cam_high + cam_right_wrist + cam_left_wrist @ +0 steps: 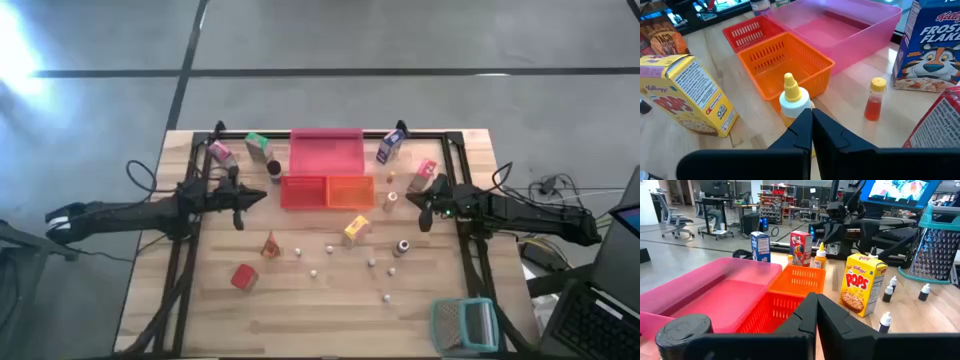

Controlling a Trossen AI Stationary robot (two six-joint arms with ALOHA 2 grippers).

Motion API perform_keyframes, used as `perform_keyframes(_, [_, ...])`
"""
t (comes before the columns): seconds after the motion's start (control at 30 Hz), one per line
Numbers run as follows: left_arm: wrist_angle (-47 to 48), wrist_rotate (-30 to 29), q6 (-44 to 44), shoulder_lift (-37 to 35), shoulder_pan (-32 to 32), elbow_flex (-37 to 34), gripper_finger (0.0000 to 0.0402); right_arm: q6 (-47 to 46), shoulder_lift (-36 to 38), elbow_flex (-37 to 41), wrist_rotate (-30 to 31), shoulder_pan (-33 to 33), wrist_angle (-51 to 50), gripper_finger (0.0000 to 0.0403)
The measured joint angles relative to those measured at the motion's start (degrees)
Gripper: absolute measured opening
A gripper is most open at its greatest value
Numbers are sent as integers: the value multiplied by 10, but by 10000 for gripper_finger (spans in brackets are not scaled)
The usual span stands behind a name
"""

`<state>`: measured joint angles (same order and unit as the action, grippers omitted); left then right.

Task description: Pick & Place Kitchen Items

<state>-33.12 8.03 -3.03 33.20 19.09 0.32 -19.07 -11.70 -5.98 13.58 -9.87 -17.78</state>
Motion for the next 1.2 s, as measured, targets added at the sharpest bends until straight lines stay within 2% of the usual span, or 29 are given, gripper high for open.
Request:
perform_keyframes(0.87, [0, 0, 0, 0, 0, 0, 10, 2, 0, 0, 1, -1, 9, 8])
perform_keyframes(0.97, [0, 0, 0, 0, 0, 0, 10, -46, 0, 0, -11, -1, 54, 8])
perform_keyframes(1.1, [0, 0, 0, 0, 0, 0, 10, -200, -4, 0, -34, -1, 208, 8])
perform_keyframes(1.17, [0, 0, 0, 0, 0, 0, 10, -214, -4, 0, -32, -2, 305, 8])
perform_keyframes(1.2, [1, -5, 5, 0, 0, 0, 10, -193, -4, 0, -32, -2, 357, 8])
